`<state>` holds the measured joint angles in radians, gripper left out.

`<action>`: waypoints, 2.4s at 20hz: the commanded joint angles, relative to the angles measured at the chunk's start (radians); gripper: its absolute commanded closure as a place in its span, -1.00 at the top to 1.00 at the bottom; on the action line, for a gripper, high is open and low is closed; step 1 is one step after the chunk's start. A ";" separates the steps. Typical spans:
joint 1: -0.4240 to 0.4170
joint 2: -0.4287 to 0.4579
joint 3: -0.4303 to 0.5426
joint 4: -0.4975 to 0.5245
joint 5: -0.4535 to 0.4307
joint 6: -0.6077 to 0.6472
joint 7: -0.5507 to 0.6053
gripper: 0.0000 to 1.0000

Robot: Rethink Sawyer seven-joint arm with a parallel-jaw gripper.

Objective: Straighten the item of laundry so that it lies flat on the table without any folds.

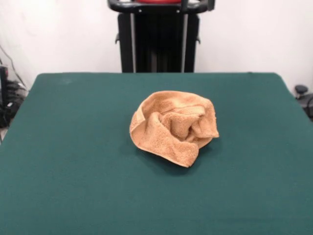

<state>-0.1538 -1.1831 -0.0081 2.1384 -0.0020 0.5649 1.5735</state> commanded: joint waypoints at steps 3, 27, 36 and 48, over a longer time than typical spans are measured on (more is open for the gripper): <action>-0.028 0.215 0.079 -0.006 -0.069 -0.155 0.080 1.00; 0.065 0.522 -0.007 -0.076 -0.068 -0.595 0.205 1.00; 0.100 0.575 -0.030 -0.083 -0.038 -0.696 0.220 1.00; 0.058 0.679 0.008 -0.119 -0.052 -0.801 0.208 1.00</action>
<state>-0.0891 -0.5811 -0.0368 2.1186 -0.0820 -0.1487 1.5735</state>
